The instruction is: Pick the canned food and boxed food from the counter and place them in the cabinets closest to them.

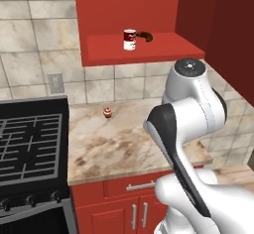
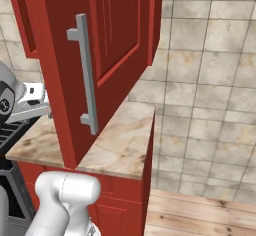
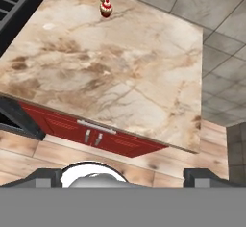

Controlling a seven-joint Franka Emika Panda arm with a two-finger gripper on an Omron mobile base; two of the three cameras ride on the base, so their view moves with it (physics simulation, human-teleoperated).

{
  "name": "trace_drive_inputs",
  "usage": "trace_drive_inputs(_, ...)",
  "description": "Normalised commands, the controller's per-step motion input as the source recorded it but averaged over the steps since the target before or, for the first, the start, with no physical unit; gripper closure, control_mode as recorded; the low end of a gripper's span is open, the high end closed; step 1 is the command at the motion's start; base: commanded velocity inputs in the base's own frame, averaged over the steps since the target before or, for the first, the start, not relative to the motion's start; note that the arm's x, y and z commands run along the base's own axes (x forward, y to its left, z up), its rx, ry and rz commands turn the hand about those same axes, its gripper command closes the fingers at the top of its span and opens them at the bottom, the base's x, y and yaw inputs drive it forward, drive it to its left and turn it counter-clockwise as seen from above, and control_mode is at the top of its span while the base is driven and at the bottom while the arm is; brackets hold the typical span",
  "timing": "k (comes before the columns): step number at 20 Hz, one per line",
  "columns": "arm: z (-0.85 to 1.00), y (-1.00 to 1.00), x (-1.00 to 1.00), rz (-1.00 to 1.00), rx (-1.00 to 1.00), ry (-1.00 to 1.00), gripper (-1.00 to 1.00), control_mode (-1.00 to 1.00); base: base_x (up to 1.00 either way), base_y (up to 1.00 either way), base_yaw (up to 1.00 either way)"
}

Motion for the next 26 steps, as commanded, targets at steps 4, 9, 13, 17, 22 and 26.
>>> trace_drive_inputs(4, 0.0, 0.0, 0.0, 0.0, 0.0, 0.0, -1.0, 1.0, -0.28, 0.42, 0.0)
trace_drive_inputs(9, 0.0, 0.0, 0.0, 0.0, 0.0, 0.0, -1.0, 1.0, -0.36, 0.45, 0.0)
trace_drive_inputs(13, 0.0, 0.0, 0.0, 0.0, 0.0, 0.0, -1.0, 1.0, -0.4, 0.45, 0.0)
trace_drive_inputs(17, 0.0, 0.0, 0.0, 0.0, 0.0, 0.0, -1.0, 1.0, -0.36, 0.47, 0.0)
trace_drive_inputs(22, 0.0, 0.0, 0.0, 0.0, 0.0, 0.0, -1.0, 1.0, -0.26, 0.5, 0.0)
trace_drive_inputs(26, 0.0, 0.0, 0.0, 0.0, 0.0, 0.0, -1.0, 1.0, -0.14, 0.36, 0.0)
